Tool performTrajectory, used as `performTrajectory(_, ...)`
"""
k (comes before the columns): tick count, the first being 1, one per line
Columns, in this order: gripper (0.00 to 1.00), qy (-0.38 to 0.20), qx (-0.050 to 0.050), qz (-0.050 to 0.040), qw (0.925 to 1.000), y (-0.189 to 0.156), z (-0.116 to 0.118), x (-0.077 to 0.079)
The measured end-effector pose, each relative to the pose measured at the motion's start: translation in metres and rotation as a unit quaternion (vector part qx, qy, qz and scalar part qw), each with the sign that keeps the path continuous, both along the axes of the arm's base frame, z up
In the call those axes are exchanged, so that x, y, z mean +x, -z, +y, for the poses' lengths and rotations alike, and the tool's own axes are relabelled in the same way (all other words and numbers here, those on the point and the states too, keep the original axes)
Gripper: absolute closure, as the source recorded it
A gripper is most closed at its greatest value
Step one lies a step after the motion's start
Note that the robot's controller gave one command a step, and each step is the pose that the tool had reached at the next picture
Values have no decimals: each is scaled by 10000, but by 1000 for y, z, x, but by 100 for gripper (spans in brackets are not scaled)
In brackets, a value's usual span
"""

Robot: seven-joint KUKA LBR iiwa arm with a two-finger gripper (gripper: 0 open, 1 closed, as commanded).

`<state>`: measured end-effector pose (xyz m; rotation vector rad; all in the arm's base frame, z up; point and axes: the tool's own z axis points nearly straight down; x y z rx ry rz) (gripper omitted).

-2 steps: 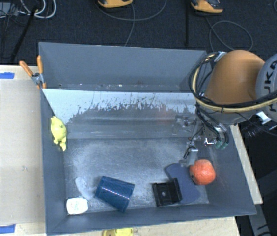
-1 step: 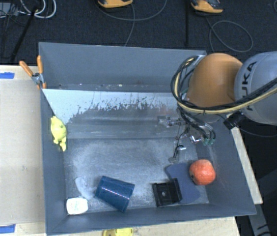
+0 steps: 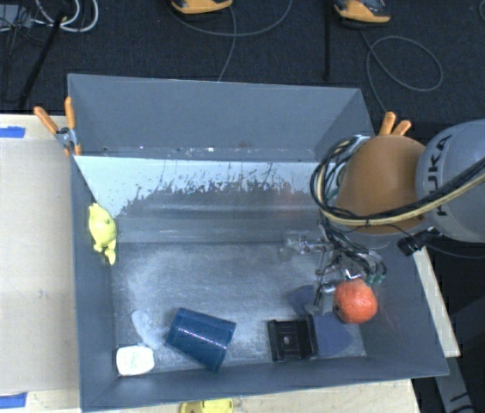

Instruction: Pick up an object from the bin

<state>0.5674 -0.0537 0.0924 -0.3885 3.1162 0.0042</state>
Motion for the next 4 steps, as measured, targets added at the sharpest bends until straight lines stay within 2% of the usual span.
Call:
performTrajectory(1, 0, -751, -30, 40, 9972, -6, -5, -23)
performTrajectory(2, 0, -2406, -9, 2, 9706, -6, 24, -26)
performTrajectory(3, 0, -2781, -8, 7, 9606, 5, 31, -39)
performTrajectory(4, 0, -4336, -9, -6, 9011, 11, 49, -38)
